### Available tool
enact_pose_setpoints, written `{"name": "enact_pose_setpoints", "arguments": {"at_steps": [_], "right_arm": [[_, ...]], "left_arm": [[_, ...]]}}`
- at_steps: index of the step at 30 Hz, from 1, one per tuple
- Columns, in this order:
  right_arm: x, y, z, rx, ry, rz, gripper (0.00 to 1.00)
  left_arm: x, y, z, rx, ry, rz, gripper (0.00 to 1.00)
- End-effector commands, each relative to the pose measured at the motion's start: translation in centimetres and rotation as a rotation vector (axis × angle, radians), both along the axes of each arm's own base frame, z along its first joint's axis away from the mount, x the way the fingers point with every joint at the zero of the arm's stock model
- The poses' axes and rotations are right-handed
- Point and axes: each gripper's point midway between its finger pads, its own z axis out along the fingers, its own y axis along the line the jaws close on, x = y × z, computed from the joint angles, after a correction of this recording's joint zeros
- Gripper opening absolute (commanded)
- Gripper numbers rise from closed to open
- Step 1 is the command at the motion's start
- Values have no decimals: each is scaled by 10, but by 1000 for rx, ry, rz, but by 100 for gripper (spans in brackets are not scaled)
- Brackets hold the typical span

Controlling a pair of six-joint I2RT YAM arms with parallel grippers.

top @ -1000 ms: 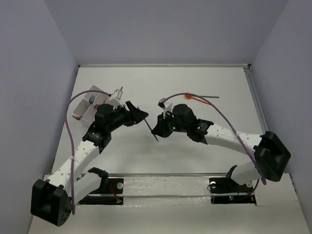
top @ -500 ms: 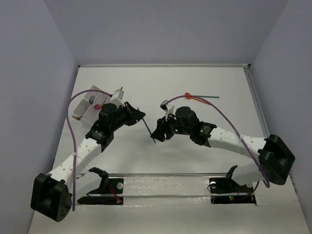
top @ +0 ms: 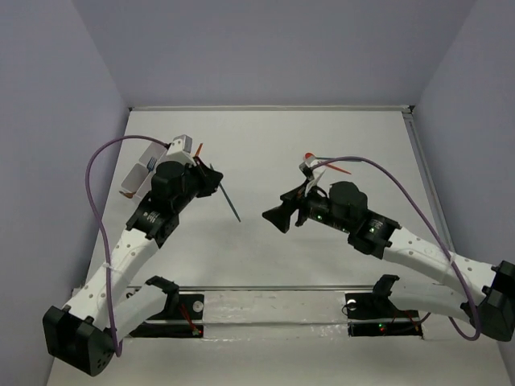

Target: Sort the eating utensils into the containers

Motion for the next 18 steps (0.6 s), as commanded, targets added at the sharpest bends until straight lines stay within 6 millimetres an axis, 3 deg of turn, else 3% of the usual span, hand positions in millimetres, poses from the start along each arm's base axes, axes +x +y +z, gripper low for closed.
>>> {"name": "enact_pose_setpoints", "arguments": {"at_steps": [1,4,11,18], "right_arm": [[9,-20,-24,-73,-2,-112,93],[15,-32,-26,-69,-21,-180,93],[21,-44,-31,-71,-32,-247,92],[18,-48,-31,-51,-34,-252,92]], "left_arm": [[7,32,33,120,-92,110,6],[15,62,46,195,-115,210,6],[29,128,48,326,-96,397,6],[40,164,66,433,-133,568,6]]}}
